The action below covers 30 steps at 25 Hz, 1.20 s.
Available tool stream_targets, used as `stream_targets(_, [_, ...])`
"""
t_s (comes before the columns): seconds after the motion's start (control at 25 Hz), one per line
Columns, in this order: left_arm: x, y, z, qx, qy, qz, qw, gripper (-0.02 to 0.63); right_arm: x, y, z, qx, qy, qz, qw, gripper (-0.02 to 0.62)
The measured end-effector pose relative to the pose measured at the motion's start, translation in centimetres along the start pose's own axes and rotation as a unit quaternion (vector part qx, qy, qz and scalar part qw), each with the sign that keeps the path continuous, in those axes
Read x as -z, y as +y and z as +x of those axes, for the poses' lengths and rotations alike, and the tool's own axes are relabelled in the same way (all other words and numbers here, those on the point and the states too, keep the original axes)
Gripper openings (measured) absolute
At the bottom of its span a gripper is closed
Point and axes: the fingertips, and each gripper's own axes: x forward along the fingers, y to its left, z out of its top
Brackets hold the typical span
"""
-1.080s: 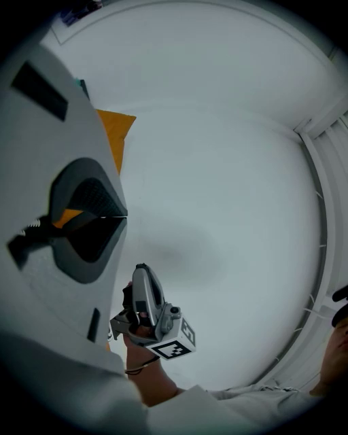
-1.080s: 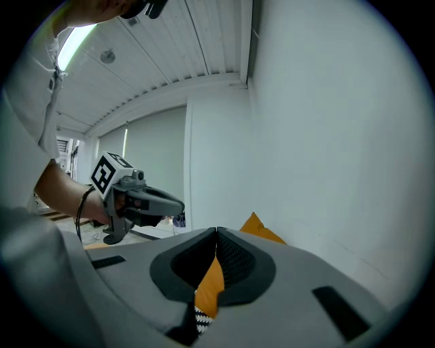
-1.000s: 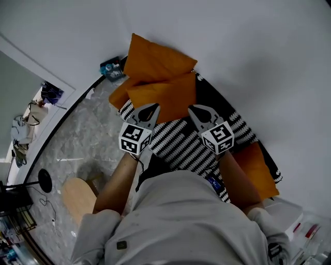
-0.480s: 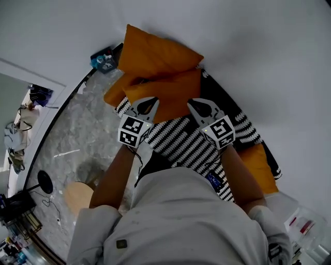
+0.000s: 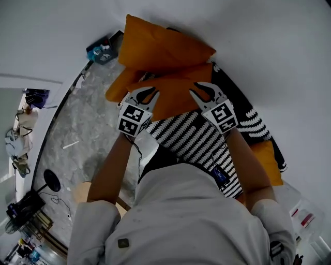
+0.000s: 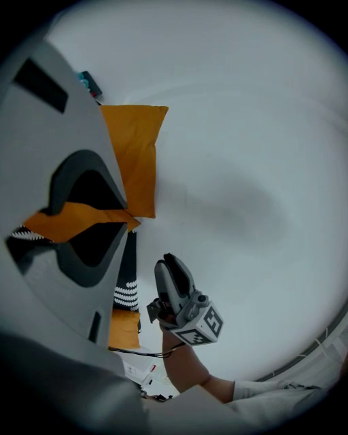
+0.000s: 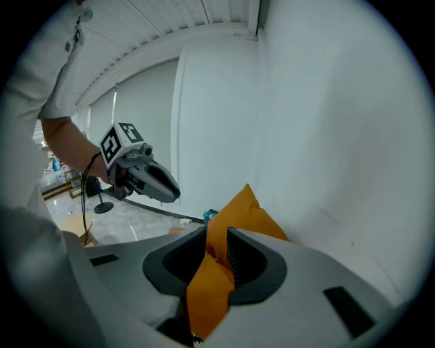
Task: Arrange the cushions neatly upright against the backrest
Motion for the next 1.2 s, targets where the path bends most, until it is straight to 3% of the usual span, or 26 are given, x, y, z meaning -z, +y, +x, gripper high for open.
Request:
stream_targets(0.32, [2.4,4.4,5.3,0.027,0.047,0.024,0.9982,0.114,3.7,-3.0,6.5,-0.053,0.077,-0.06,0.994,0.163])
stream_targets(0.72, [7.7,8.5,11.8,0.079,0.114,0.033,0.9897,0.177,10.5,-5.8,13.6,-0.125,0.181,-0.154,0.963,0.227])
stream_targets(0.84, [10.3,9.9,13.7,0.095,0.149,0.037,0.9836,0.199,13.4,-6.9,15.9,-0.147,0.217,-0.185,0.947,0.247])
stream_targets(1.0, [13.8,11.3,16.1,0.108,0.192,0.044,0.9744,0.237,18.3,-7.9,18.6,-0.176,0.274,-0.249,0.912,0.266])
stream_targets(1.2, [17.9,11.9,18.6,0.121,0.236,0.063,0.9623,0.258,23.2,-8.1,20.7,-0.217,0.336,-0.268,0.876,0.275])
